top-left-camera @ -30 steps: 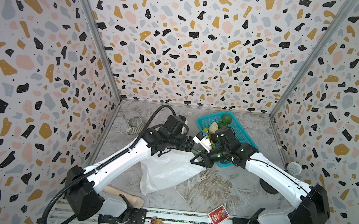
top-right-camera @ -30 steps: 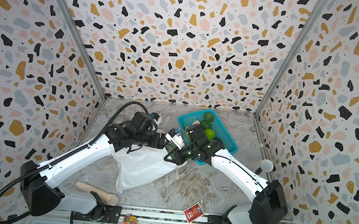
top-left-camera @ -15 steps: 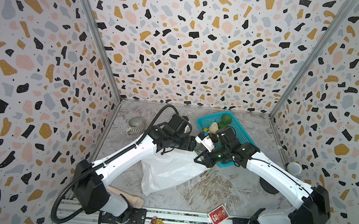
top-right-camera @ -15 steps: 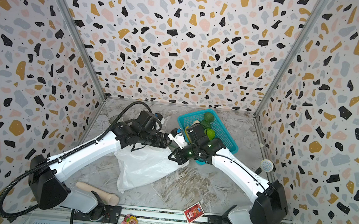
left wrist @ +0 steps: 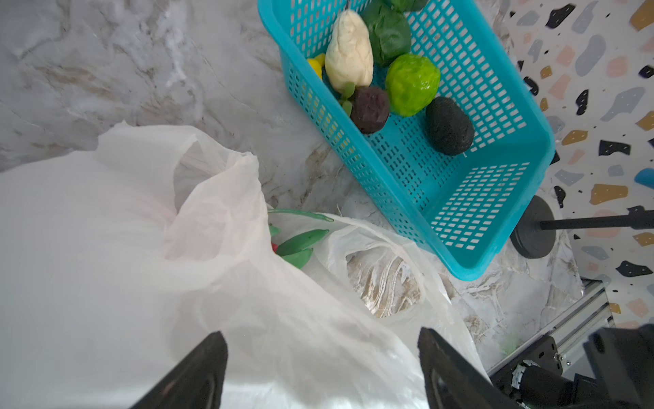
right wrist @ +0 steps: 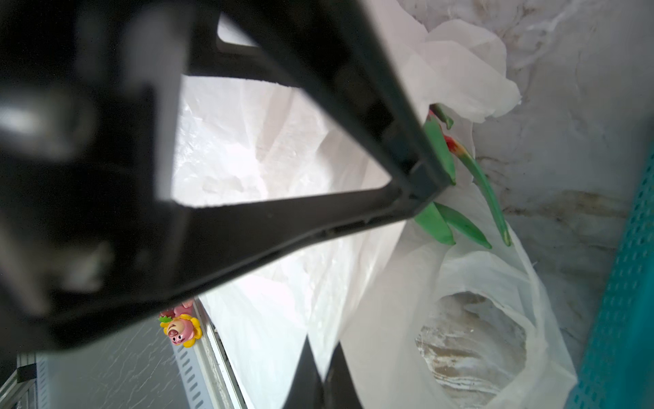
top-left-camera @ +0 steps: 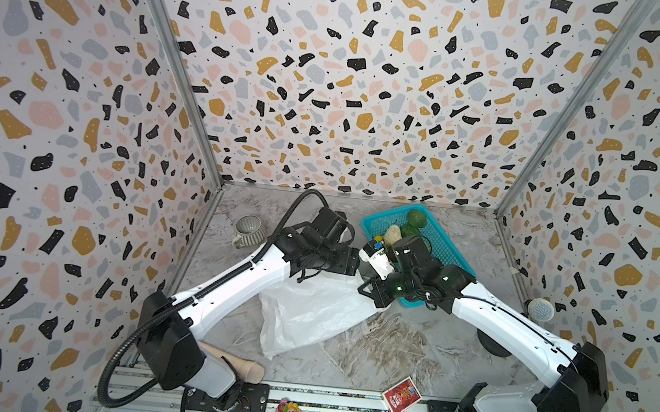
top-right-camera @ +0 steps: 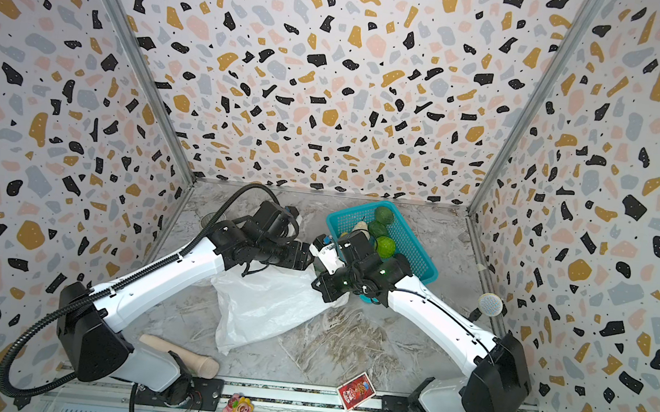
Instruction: Place the fruits into the plastic bag
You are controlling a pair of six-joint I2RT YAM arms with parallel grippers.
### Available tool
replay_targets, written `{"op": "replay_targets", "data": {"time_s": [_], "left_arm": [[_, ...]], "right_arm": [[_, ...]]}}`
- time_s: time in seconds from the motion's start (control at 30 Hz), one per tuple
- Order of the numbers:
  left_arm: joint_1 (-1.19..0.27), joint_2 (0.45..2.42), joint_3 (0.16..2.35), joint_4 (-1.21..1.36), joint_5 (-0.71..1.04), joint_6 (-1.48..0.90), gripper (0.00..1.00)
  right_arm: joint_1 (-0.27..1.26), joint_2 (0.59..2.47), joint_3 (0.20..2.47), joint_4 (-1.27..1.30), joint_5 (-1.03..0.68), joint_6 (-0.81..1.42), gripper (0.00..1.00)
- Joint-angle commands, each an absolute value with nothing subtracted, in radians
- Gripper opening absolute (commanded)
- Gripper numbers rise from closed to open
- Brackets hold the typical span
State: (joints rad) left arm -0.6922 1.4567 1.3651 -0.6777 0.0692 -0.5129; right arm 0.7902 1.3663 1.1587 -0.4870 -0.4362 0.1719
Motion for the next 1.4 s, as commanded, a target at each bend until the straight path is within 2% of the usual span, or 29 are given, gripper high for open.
{"op": "replay_targets", "data": {"time_s": [0.0,0.03,0.1,0.2,0.33,0.43,0.57,0.67,0.8,0.97,1.03,1.13,1.2,1.23,1.3,1.37], "left_arm": [[-0.685,1.449,1.359,-0.544,0.072,-0.508,0.87],[-0.672,1.449,1.381,-0.558,0.047,-0.486,0.88],[-0.652,1.461,1.438,-0.603,-0.031,-0.433,0.9],[-0.632,1.522,1.554,-0.664,-0.14,-0.33,0.93],[-0.632,1.665,1.694,-0.701,-0.295,-0.175,0.95],[-0.632,1.804,1.786,-0.732,-0.366,-0.101,0.95],[-0.633,1.974,1.917,-0.833,-0.398,-0.066,0.97],[-0.633,2.037,1.935,-0.834,-0.346,-0.057,0.99],[-0.634,2.118,1.97,-0.912,-0.38,-0.066,1.0],[-0.635,2.095,1.874,-0.953,-0.419,-0.082,0.99],[-0.636,2.077,1.826,-0.955,-0.421,-0.084,0.88],[-0.635,2.07,1.773,-0.948,-0.407,-0.086,0.77],[-0.635,2.08,1.76,-0.95,-0.404,-0.08,0.64],[-0.635,2.085,1.758,-0.948,-0.409,-0.08,0.53],[-0.635,2.092,1.765,-0.939,-0.418,-0.083,0.25],[-0.632,2.081,1.771,-0.907,-0.423,-0.084,0.0]], "right_arm": [[0.864,1.306,1.19,-0.337,-0.533,0.033,0.43],[0.864,1.296,1.182,-0.338,-0.508,0.036,0.55],[0.861,1.251,1.16,-0.313,-0.44,0.051,0.66],[0.816,1.157,1.107,-0.23,-0.366,0.096,0.74],[0.657,1.014,0.997,-0.07,-0.351,0.254,0.82],[0.531,0.972,0.959,-0.047,-0.371,0.343,0.82],[0.441,0.979,0.975,-0.138,-0.367,0.352,0.82],[0.418,0.97,0.971,-0.17,-0.357,0.338,0.82],[0.41,0.963,0.965,-0.175,-0.352,0.322,0.82],[0.406,0.966,0.96,-0.174,-0.336,0.316,0.82],[0.403,0.97,0.958,-0.173,-0.335,0.314,0.82],[0.4,0.975,0.959,-0.17,-0.336,0.314,0.82],[0.4,0.975,0.962,-0.168,-0.339,0.314,0.82],[0.4,0.977,0.963,-0.168,-0.342,0.314,0.82],[0.4,0.979,0.969,-0.171,-0.345,0.313,0.82],[0.4,0.98,0.971,-0.175,-0.345,0.313,0.82]]}}
